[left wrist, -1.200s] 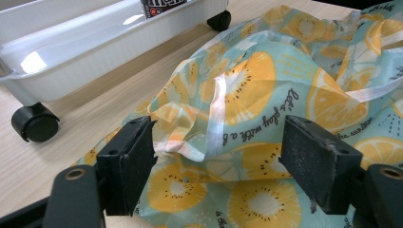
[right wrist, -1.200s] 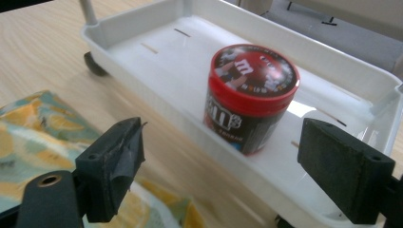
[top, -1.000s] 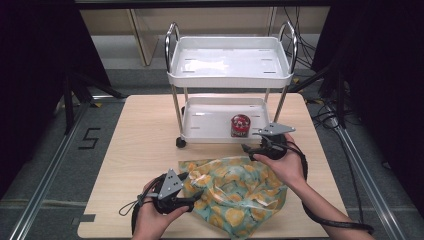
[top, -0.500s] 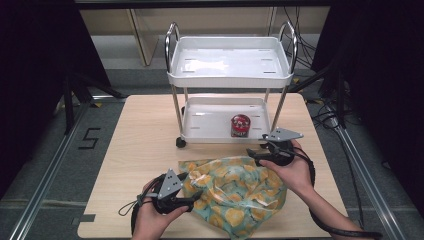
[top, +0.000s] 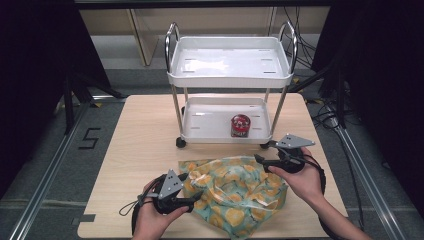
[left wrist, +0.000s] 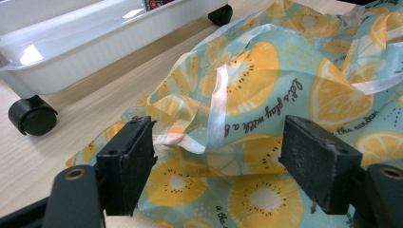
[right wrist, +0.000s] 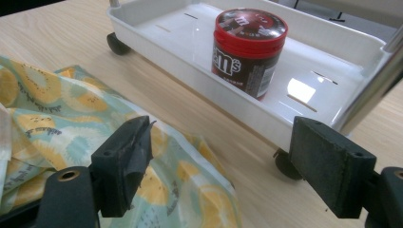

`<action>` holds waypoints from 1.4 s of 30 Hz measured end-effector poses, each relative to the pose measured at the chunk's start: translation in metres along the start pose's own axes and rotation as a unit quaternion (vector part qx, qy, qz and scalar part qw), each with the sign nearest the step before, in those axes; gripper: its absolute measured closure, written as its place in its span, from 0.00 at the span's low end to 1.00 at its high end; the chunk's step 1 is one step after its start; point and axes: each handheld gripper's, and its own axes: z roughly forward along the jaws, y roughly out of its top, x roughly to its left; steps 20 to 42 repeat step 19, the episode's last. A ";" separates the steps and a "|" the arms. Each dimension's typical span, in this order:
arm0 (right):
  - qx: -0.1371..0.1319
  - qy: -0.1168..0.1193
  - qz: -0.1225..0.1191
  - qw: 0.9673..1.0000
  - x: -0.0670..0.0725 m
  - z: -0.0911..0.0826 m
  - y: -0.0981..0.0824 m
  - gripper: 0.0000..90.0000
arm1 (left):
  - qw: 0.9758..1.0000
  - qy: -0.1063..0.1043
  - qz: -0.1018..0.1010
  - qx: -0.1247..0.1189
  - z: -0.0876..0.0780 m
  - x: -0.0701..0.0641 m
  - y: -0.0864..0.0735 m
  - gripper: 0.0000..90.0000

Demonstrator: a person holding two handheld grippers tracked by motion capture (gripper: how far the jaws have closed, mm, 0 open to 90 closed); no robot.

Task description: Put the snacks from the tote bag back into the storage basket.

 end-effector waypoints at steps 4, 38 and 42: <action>0.002 0.002 0.003 1.000 0.001 -0.004 -0.006 0.27 | 1.000 -0.003 -0.001 -0.002 0.000 -0.001 0.000 0.29; 0.003 -0.002 0.031 1.000 -0.004 -0.010 -0.021 0.31 | 1.000 -0.007 -0.018 -0.003 -0.001 0.000 -0.001 0.29; 0.003 -0.002 0.031 1.000 -0.004 -0.010 -0.021 0.31 | 1.000 -0.007 -0.018 -0.003 -0.001 0.000 -0.001 0.29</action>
